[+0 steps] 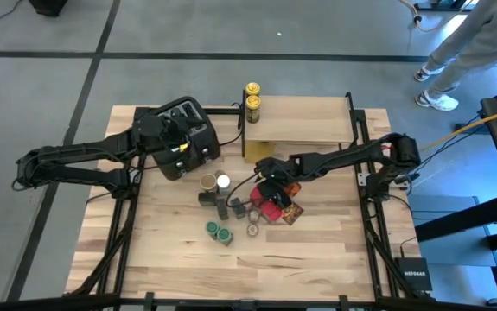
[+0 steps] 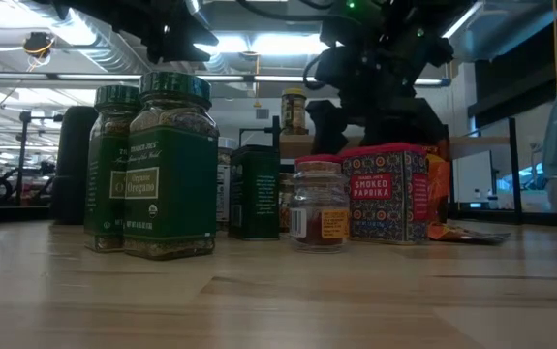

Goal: Shelf spices
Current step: Put the red seasoning can on the shelf

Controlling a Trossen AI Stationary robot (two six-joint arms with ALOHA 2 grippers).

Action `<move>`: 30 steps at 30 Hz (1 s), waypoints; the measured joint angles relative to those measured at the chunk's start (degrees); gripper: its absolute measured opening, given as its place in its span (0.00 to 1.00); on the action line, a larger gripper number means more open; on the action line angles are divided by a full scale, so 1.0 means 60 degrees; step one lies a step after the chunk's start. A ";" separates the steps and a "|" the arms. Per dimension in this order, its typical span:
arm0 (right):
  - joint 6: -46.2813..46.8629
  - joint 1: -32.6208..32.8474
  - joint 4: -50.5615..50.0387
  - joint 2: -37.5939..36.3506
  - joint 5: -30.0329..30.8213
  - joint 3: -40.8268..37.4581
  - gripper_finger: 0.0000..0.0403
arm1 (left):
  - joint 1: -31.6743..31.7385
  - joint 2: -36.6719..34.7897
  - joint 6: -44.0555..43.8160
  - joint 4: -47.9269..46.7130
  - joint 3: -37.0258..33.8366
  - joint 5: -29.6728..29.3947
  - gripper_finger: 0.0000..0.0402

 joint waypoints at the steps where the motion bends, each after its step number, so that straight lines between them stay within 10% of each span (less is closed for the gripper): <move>1: -0.0018 0.0000 -0.0007 0.0006 -0.0023 0.0000 0.80 | 0.0000 0.0000 0.0000 -0.0004 0.0000 0.0003 0.72; 16: 0.0339 0.0015 0.0289 -0.0012 0.0242 0.0018 0.53 | 0.0000 0.0000 0.0003 0.0000 0.0000 0.0000 0.72; 30: 0.0847 0.0018 -0.1521 -0.0089 0.0597 0.1089 0.54 | 0.0000 0.0000 0.0003 -0.0008 0.0000 0.0000 0.72</move>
